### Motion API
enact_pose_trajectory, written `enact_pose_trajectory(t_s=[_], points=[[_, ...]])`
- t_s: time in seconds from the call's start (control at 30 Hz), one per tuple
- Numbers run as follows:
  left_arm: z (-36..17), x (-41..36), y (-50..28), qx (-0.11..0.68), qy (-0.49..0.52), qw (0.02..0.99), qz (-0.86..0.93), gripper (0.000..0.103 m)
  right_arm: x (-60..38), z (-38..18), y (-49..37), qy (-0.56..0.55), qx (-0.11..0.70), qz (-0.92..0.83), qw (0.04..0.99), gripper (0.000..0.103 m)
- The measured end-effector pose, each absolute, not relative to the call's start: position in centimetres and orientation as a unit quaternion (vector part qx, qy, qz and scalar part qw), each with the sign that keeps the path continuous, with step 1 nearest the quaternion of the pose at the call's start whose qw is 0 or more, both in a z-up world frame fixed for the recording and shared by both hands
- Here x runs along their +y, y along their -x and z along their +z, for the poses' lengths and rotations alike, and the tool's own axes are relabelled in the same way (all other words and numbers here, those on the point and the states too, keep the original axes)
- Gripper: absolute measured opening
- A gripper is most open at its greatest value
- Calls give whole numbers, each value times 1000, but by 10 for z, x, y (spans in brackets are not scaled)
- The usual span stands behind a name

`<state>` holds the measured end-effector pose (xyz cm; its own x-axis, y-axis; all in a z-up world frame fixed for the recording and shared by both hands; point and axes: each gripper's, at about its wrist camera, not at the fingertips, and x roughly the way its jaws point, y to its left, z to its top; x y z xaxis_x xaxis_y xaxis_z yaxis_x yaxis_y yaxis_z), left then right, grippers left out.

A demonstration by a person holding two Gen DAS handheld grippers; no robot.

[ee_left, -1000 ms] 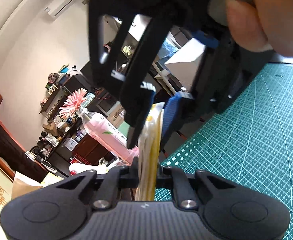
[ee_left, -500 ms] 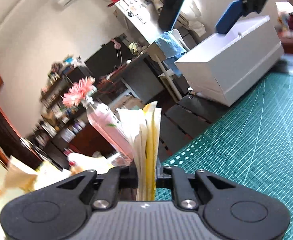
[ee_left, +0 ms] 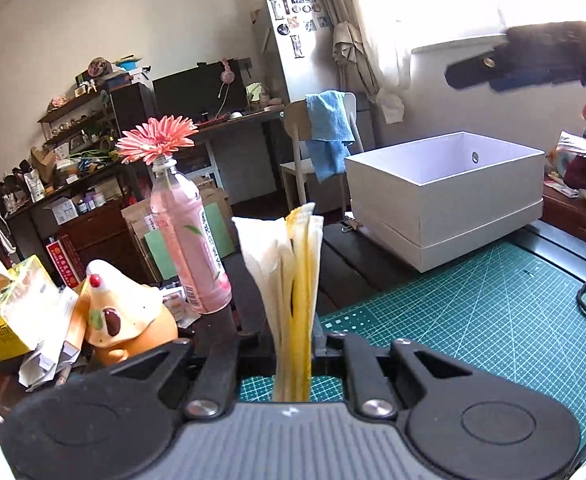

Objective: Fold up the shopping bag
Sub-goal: 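Open the right tool and withdraw it from the upright strip, then pick up the black elastic band from the mat with the right tool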

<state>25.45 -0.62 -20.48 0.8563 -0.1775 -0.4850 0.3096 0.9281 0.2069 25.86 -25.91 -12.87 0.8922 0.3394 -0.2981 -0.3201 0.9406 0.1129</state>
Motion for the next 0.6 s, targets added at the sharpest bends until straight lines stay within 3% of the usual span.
enact_pose_trajectory(t_s=[0.13,0.17,0.2,0.23,0.27,0.43,0.6], points=[[-208,-10,-259,255,-143,948,-121,12,-285,-128,-261,-54,220,178,958,78],[-209,-11,-260,261,-141,947,-123,12,-294,-129,-264,-42,259,180,948,65],[-209,-10,-262,269,-131,946,-127,12,-297,-130,-265,-33,282,183,941,42],[-208,-8,-265,278,-120,944,-130,12,-306,-133,-267,-18,323,183,928,28],[-208,-6,-267,286,-108,943,-134,12,-314,-137,-267,-7,359,174,917,7],[-206,2,-272,301,-78,939,-147,12,-331,-173,-252,86,491,167,850,5],[-211,-2,-267,301,-91,938,-144,13,-318,-216,-240,150,550,206,795,7]])
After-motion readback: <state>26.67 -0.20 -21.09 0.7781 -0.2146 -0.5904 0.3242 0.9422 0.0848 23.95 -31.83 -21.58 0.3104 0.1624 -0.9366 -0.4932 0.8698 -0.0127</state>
